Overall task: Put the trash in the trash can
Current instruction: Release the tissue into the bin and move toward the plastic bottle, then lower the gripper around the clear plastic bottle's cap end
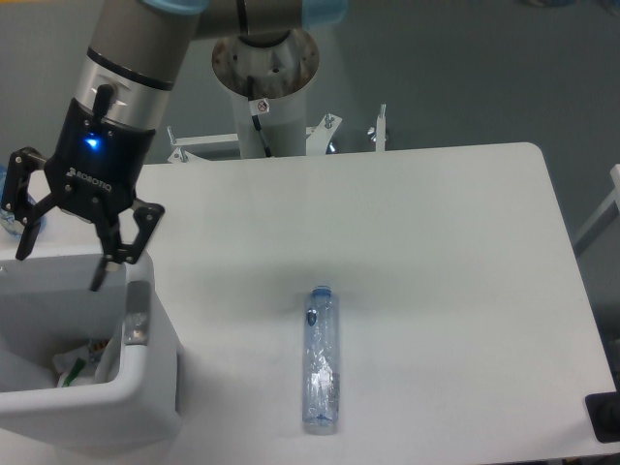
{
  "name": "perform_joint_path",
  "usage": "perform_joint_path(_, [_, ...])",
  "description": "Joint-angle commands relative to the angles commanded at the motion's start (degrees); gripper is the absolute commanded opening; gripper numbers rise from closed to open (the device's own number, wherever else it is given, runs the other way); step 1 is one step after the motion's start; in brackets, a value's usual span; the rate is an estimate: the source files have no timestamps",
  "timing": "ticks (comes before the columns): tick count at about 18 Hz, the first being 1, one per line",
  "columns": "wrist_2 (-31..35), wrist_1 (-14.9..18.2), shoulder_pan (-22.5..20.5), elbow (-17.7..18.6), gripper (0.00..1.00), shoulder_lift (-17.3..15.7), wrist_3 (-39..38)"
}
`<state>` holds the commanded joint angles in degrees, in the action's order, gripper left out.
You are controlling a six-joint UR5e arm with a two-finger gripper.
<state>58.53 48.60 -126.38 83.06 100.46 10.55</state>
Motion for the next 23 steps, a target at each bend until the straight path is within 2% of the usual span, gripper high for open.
perform_joint_path(4, [0.26,0.17,-5.45,-1.58,1.00,3.95,0.00])
perform_joint_path(7, [1.05,0.53,-8.35,-2.81,1.00,8.16,0.88])
perform_joint_path(10, [7.01,0.70,-9.67,-3.87,1.00,10.63,3.77])
perform_joint_path(16, [12.57,0.97,-12.40,0.17,0.99,13.09,13.96])
perform_joint_path(20, [19.32,0.79,-12.32,0.35,0.99,17.83,15.03])
perform_joint_path(23, [19.86,0.70,-12.23,0.00,0.99,21.26,14.94])
